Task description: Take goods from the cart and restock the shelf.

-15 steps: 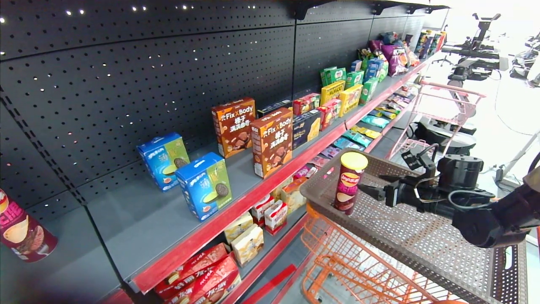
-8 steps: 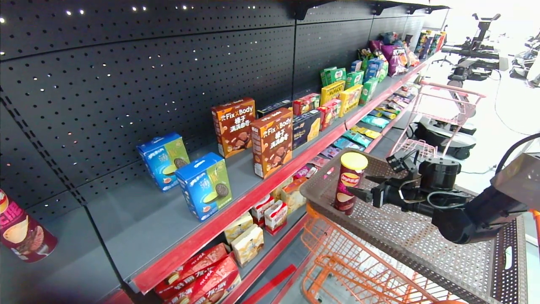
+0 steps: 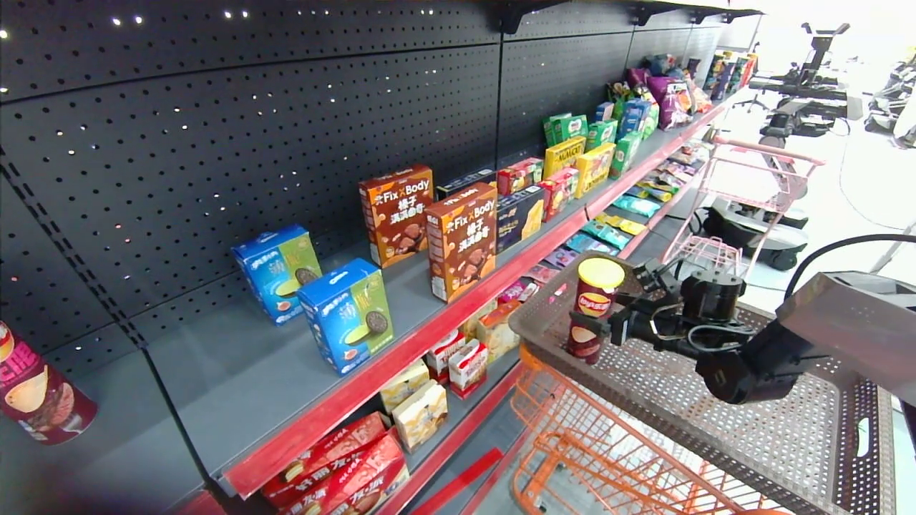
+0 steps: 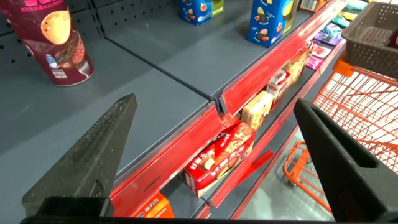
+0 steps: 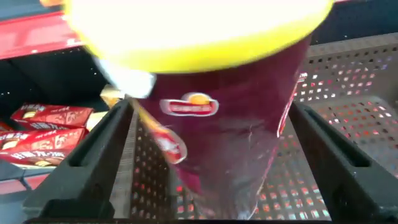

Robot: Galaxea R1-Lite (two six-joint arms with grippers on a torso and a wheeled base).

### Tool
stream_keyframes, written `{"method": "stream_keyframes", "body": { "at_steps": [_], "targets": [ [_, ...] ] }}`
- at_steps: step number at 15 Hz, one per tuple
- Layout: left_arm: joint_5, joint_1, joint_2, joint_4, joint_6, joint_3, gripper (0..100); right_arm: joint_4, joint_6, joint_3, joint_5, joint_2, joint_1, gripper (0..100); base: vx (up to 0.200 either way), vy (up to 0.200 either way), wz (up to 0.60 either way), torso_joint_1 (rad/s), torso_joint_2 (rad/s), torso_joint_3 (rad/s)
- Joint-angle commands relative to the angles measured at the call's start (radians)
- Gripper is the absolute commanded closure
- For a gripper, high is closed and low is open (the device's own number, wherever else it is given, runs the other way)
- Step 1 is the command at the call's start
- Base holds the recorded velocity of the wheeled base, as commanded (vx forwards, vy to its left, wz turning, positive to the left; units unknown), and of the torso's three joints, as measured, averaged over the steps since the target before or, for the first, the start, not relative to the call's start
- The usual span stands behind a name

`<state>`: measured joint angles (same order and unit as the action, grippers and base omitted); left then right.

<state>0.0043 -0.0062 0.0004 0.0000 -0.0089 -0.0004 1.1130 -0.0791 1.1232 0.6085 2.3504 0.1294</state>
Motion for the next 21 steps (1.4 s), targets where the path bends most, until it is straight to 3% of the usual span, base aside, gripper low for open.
{"method": "stream_keyframes", "body": {
  "at_steps": [1, 6, 9, 10, 16, 21],
  "targets": [
    [0.0, 0.0, 0.001, 0.0, 0.0, 0.0, 0, 0.001, -0.001, 0.035, 0.002, 0.047, 0.004, 0, 0.0, 0.0, 0.0, 0.0, 0.0, 0.0],
    [0.0, 0.0, 0.001, 0.0, 0.0, 0.0, 0, -0.004, -0.001, 0.06, 0.004, 0.086, -0.002, 0, 0.0, 0.0, 0.0, 0.0, 0.0, 0.0],
    [0.0, 0.0, 0.001, 0.0, 0.0, -0.001, 0, -0.005, -0.001, 0.079, 0.068, 0.102, -0.011, 0, 0.0, 0.0, 0.0, 0.0, 0.0, 0.0],
    [0.0, 0.0, 0.001, 0.0, 0.0, 0.0, 0, -0.015, 0.001, 0.086, 0.074, 0.102, -0.011, 100, 0.0, 0.0, 0.0, 0.0, 0.0, 0.0],
    [0.0, 0.0, 0.001, 0.0, 0.0, 0.0, 0, -0.114, -0.001, 0.158, 0.151, 0.092, -0.027, 100, 0.0, 0.0, 0.0, 0.0, 0.0, 0.0],
    [0.0, 0.0, 0.001, 0.0, -0.002, 0.0, 0, -0.168, -0.001, 0.118, 0.105, -0.042, -0.033, 100, 0.0, 0.0, 0.0, 0.0, 0.0, 0.0]
  ]
}}
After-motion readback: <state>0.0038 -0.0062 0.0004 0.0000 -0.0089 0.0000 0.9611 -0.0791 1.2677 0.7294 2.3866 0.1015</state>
